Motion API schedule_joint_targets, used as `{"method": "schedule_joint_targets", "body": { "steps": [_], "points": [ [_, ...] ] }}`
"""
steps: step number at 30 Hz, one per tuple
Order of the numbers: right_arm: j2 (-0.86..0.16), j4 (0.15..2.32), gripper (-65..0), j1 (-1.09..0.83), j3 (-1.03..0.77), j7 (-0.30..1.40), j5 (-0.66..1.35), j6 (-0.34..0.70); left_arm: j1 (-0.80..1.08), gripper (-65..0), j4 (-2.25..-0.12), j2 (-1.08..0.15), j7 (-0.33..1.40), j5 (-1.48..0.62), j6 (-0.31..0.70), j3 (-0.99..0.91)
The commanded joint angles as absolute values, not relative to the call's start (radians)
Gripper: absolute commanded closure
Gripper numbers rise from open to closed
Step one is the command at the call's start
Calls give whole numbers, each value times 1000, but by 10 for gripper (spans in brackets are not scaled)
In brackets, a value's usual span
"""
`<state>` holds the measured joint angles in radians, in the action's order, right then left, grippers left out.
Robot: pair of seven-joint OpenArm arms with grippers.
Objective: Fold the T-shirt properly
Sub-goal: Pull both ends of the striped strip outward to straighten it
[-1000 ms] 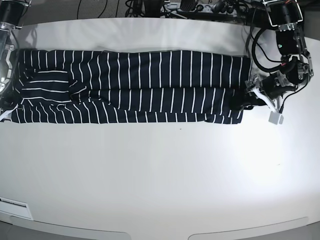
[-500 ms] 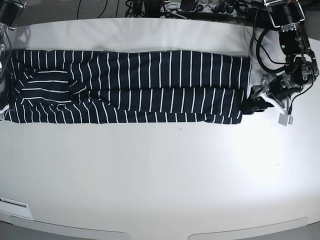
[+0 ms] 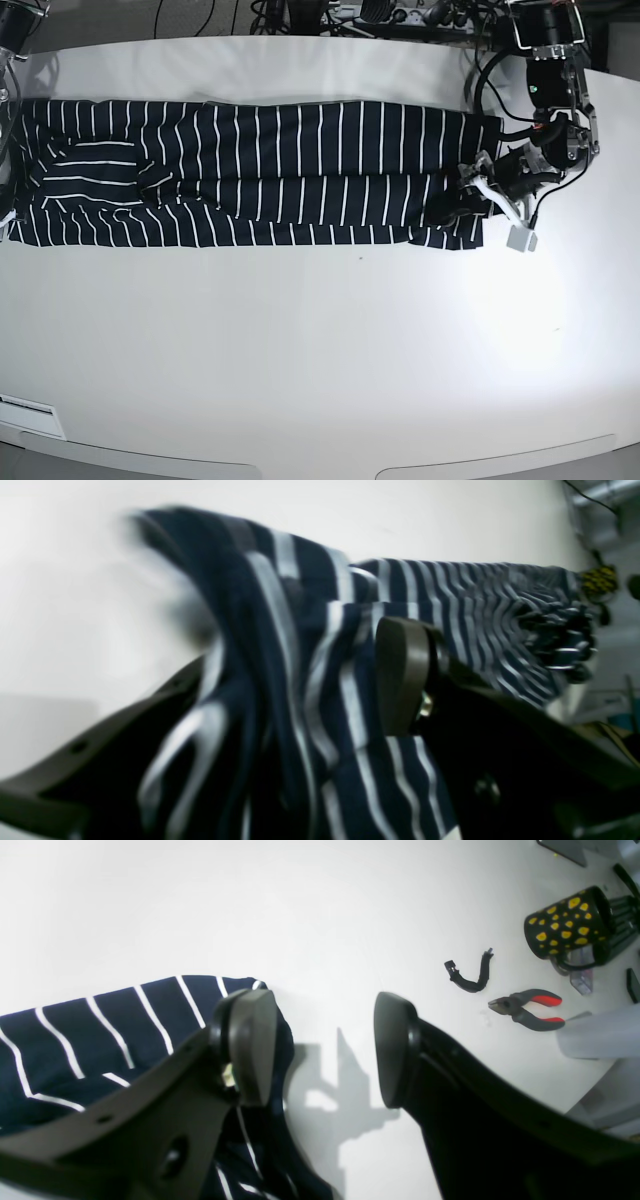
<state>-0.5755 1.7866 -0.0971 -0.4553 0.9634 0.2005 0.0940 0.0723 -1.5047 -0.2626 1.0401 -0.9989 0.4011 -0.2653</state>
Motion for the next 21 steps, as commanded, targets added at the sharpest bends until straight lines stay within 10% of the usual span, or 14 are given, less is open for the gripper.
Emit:
{"method": "schedule_joint_targets", "body": {
  "steps": [1, 4, 9, 14, 21],
  "points": [
    [-600, 1806, -343, -83, -466, 956, 196, 88, 88, -369, -1497, -263, 1126, -922, 374, -247],
    [-601, 1806, -343, -84, -466, 959, 213, 89, 88, -328, -1497, -263, 1122, -925, 373, -228],
    [-601, 1806, -336, -83, -466, 970, 302, 164, 83, 0, -1497, -266, 1121, -889, 372, -259],
    [-600, 1806, 0, -91, -466, 1010, 481, 316, 83, 0, -1497, -278, 1099, -888, 374, -356],
    [-592, 1803, 0, -152, -464, 1012, 720, 455, 83, 0, -1497, -342, 1081, -924, 376, -438]
  ]
}}
